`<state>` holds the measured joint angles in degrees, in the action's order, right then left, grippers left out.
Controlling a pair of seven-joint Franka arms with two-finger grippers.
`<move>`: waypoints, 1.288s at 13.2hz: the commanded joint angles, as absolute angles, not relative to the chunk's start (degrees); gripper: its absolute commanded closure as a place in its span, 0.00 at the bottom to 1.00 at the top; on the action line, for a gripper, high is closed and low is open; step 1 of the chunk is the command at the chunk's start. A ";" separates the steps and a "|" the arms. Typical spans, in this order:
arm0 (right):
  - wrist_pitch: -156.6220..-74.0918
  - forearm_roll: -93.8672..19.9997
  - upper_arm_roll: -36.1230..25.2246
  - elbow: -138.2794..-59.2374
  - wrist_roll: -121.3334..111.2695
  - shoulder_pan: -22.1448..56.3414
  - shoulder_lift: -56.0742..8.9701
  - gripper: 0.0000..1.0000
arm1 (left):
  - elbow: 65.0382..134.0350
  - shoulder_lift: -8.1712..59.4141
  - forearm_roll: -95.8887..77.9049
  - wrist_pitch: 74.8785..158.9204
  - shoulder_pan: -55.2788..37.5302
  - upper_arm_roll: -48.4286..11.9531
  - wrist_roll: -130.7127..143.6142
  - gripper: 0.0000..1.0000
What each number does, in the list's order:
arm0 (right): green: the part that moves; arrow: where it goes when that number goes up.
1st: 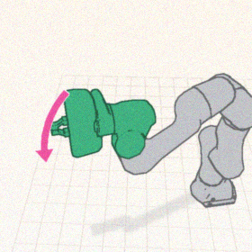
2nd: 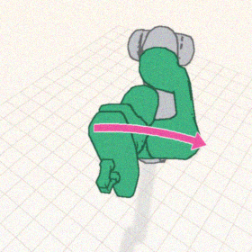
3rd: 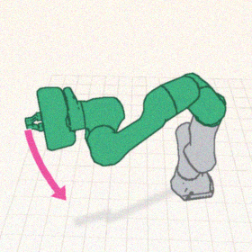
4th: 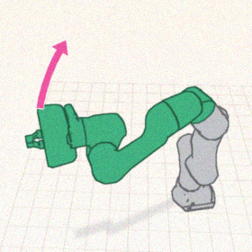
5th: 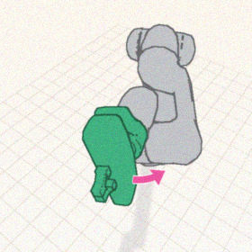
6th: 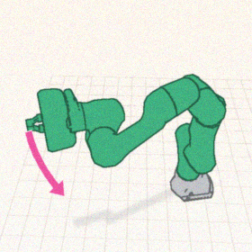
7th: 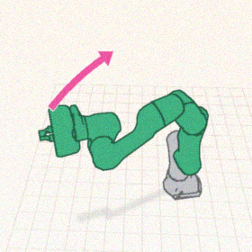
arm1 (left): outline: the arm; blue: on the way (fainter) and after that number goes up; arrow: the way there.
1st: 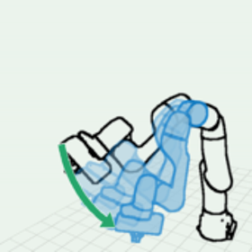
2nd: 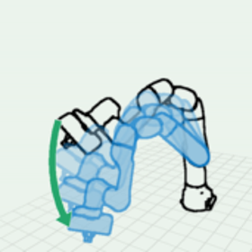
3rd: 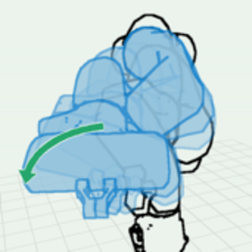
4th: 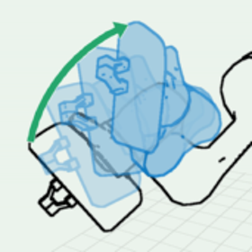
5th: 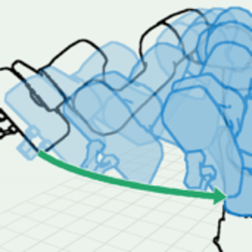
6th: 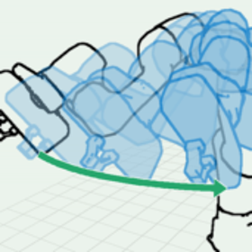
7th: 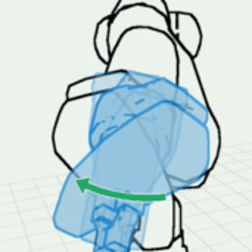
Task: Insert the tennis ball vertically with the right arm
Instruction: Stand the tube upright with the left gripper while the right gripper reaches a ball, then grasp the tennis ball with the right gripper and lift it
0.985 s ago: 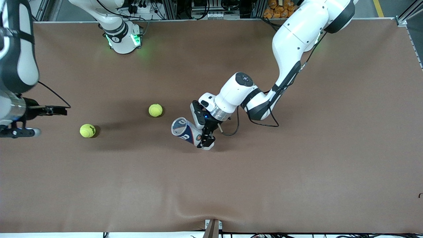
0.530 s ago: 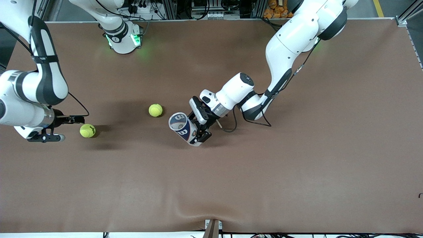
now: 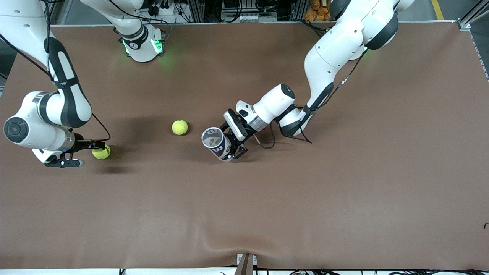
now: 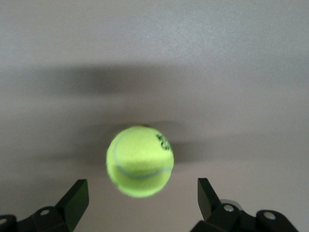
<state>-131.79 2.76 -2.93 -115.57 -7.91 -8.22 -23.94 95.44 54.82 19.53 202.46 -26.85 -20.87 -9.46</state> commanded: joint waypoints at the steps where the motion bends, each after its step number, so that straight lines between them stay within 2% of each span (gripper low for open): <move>1: -136.05 3.78 -2.02 -117.42 -7.38 -9.58 -24.96 0.00 | 97.20 54.84 18.63 203.73 -26.54 -21.27 -9.05 0.18; 4: -136.58 3.78 -1.93 -117.42 -7.38 -9.58 -26.19 0.00 | 99.05 54.93 18.63 203.73 -26.19 -21.36 -9.05 0.18; 5: -136.58 3.78 -1.93 -117.42 -7.38 -9.58 -26.19 0.07 | 99.49 54.93 18.63 203.73 -26.10 -21.36 -9.05 0.18; 8: -136.58 3.78 -1.85 -117.33 -7.38 -9.40 -26.28 0.64 | 100.72 54.84 18.72 203.73 -25.05 -21.97 -9.05 0.17; 10: -136.41 3.69 -1.67 -117.16 -7.38 -9.23 -26.19 0.97 | 101.77 54.76 19.07 203.73 -24.17 -22.32 -9.05 0.16; 12: -134.49 3.69 -1.06 -116.46 -7.03 -8.88 -25.23 1.00 | 103.18 54.41 19.42 203.73 -23.21 -22.50 -9.14 0.15; 13: -130.64 3.34 -0.53 -114.71 -6.77 -8.53 -24.44 1.00 | 103.27 54.40 19.77 203.73 -22.86 -23.11 -9.05 0.15; 17: -109.02 -2.79 0.35 -102.77 2.61 -4.23 -22.59 1.00 | 103.27 54.40 19.86 203.73 -22.41 -23.82 -9.14 0.12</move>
